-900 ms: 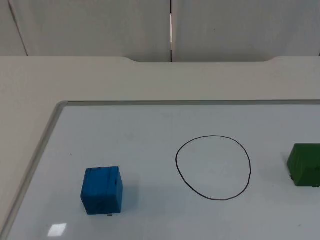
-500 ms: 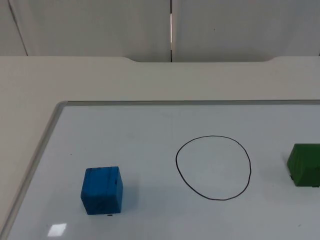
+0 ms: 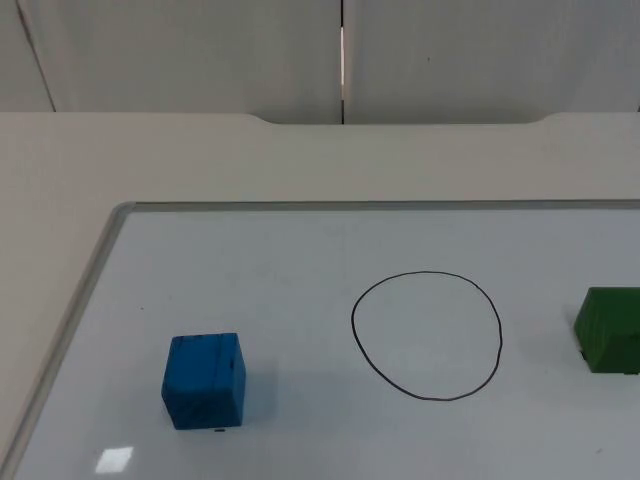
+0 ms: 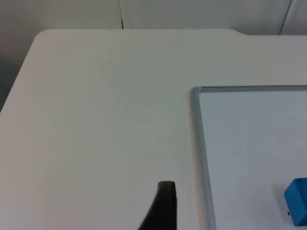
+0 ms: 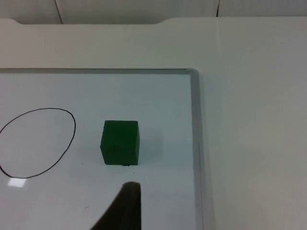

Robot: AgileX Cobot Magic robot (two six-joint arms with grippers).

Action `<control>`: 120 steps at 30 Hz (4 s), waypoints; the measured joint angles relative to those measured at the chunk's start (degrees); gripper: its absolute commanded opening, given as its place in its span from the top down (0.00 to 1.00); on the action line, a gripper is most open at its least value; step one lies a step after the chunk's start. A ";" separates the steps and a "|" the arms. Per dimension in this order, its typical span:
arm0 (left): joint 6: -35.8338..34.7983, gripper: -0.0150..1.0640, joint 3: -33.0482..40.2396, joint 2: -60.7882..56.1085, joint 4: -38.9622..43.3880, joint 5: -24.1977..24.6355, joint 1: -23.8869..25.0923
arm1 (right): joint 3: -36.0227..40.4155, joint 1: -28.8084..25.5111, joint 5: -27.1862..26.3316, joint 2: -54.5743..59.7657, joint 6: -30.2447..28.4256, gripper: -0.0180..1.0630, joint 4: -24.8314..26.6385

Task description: Push the two cubes into the marked area.

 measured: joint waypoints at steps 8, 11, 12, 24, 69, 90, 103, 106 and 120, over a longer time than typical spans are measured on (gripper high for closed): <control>1.55 0.68 -2.56 8.49 -0.39 -4.75 0.00 | 0.00 0.00 0.00 0.00 -0.65 0.01 0.00; 2.42 0.79 -3.55 11.49 -1.43 -6.76 0.00 | 0.00 0.00 0.00 0.00 -0.90 0.01 0.00; 2.42 0.81 -3.55 11.49 -1.43 -6.76 0.00 | 0.00 0.00 0.00 0.00 -0.90 0.01 0.00; 2.82 0.81 -4.18 23.92 -2.30 -11.35 0.00 | 0.00 0.00 0.00 0.00 -1.35 0.01 0.00; 18.89 0.99 -4.18 66.63 -23.92 -19.69 -0.87 | 0.00 0.00 0.00 0.00 -1.46 0.01 0.00; 15.18 0.99 -4.20 78.56 -25.71 -28.02 -12.41 | 0.00 0.00 0.00 0.00 -1.46 0.01 0.00; 14.94 0.99 -4.30 84.49 -28.48 -29.98 -13.79 | 0.00 0.00 0.00 0.00 -1.46 0.01 0.00; 14.94 0.99 -4.30 85.71 -29.15 -31.47 -15.47 | 0.00 0.00 0.00 0.00 -1.46 0.01 0.00; 14.70 0.99 -4.30 89.12 -32.46 -35.27 -17.05 | 0.00 0.00 0.00 0.00 -1.46 0.01 0.00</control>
